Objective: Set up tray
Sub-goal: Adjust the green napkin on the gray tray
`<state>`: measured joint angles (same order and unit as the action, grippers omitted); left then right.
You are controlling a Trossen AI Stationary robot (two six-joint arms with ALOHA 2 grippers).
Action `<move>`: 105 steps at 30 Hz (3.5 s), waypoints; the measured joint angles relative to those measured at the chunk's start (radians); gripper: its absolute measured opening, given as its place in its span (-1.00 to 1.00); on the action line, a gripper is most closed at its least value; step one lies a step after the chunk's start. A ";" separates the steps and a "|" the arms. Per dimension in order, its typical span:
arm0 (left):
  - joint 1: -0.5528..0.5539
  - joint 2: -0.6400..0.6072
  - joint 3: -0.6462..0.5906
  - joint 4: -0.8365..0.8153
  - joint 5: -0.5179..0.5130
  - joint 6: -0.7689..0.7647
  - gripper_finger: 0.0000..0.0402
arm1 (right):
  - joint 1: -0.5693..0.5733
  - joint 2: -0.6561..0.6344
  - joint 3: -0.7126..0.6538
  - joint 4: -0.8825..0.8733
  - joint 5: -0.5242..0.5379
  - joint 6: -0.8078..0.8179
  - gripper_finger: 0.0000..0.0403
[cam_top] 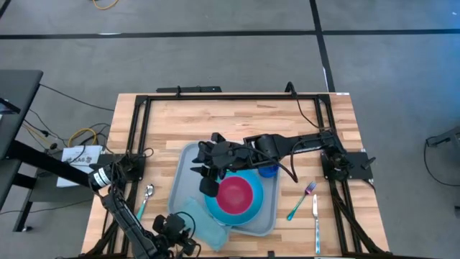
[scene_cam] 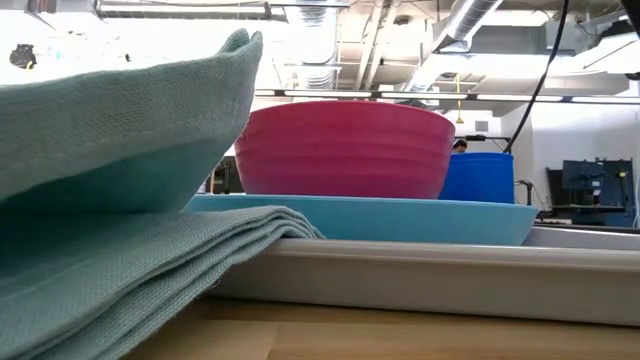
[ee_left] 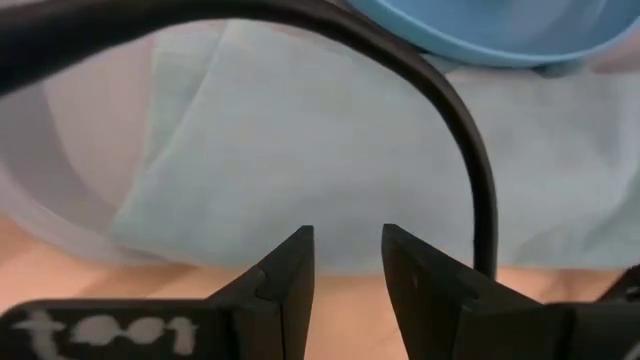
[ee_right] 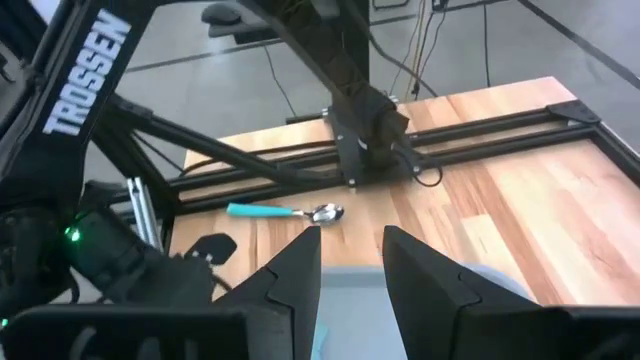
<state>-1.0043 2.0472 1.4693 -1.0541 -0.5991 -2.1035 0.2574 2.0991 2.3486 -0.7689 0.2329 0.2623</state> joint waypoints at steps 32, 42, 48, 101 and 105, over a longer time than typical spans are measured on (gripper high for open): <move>0.081 -0.002 0.106 -0.130 0.153 -0.484 -0.20 | -0.137 0.000 0.000 -0.001 0.000 0.000 -0.49; 0.022 -0.001 0.097 -0.189 0.199 -0.741 0.42 | -0.164 0.000 0.000 -0.001 0.000 0.000 -0.49; 0.017 -0.001 0.097 -0.235 0.177 -0.814 0.52 | -0.172 0.000 0.000 -0.001 0.001 0.000 -0.49; 0.096 0.000 -0.034 -0.199 0.230 -0.396 -0.74 | -0.175 0.000 0.000 -0.001 0.001 0.000 -0.49; 0.096 0.000 -0.034 -0.214 0.152 -0.385 -0.74 | -0.175 0.000 0.000 -0.001 0.001 0.000 -0.49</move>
<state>-0.9081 2.0468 1.4349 -1.2680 -0.4474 -2.4881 0.0826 2.0991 2.3486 -0.7696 0.2337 0.2626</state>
